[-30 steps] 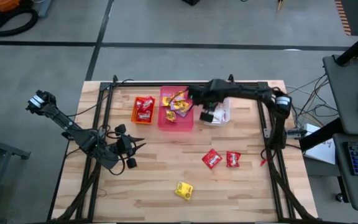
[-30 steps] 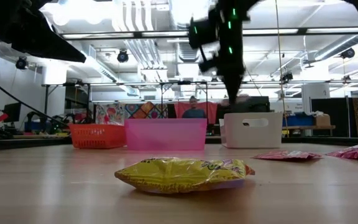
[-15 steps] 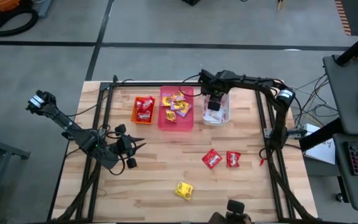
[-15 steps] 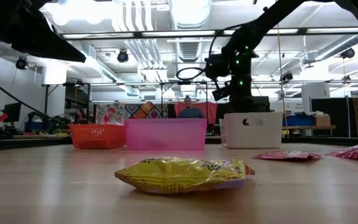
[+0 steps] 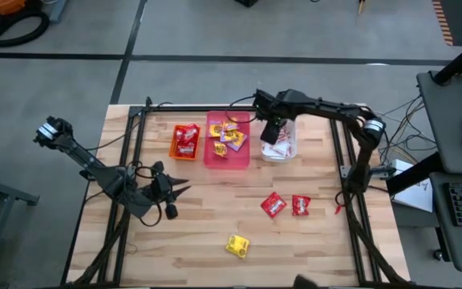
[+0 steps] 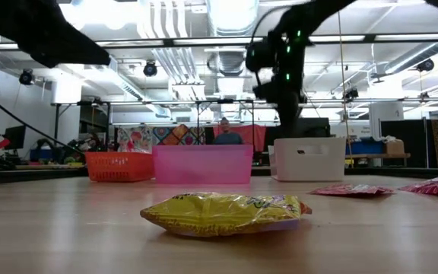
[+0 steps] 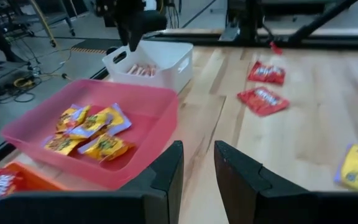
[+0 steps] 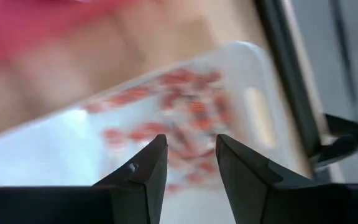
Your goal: Organize candy in baskets
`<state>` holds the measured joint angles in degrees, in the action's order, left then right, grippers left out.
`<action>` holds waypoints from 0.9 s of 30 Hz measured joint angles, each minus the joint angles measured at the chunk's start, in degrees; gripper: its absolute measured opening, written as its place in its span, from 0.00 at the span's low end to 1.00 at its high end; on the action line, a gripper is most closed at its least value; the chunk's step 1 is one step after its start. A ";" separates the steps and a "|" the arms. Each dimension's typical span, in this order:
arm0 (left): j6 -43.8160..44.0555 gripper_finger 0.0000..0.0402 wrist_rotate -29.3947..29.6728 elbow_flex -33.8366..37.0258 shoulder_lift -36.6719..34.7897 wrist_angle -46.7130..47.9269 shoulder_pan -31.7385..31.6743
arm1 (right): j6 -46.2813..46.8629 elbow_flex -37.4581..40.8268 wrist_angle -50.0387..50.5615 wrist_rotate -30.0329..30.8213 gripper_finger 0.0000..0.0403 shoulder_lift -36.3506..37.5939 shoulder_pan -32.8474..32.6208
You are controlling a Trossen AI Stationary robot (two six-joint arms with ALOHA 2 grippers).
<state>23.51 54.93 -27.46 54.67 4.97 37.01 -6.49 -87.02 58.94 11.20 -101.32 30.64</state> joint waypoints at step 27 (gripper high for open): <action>-9.61 0.48 -22.66 -6.40 34.18 -36.47 0.87 | 26.82 18.86 -29.81 1.01 0.33 16.41 -55.04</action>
<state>13.89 32.27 -33.86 88.86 -31.50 37.89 20.34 -68.17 29.13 12.21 -84.91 -24.40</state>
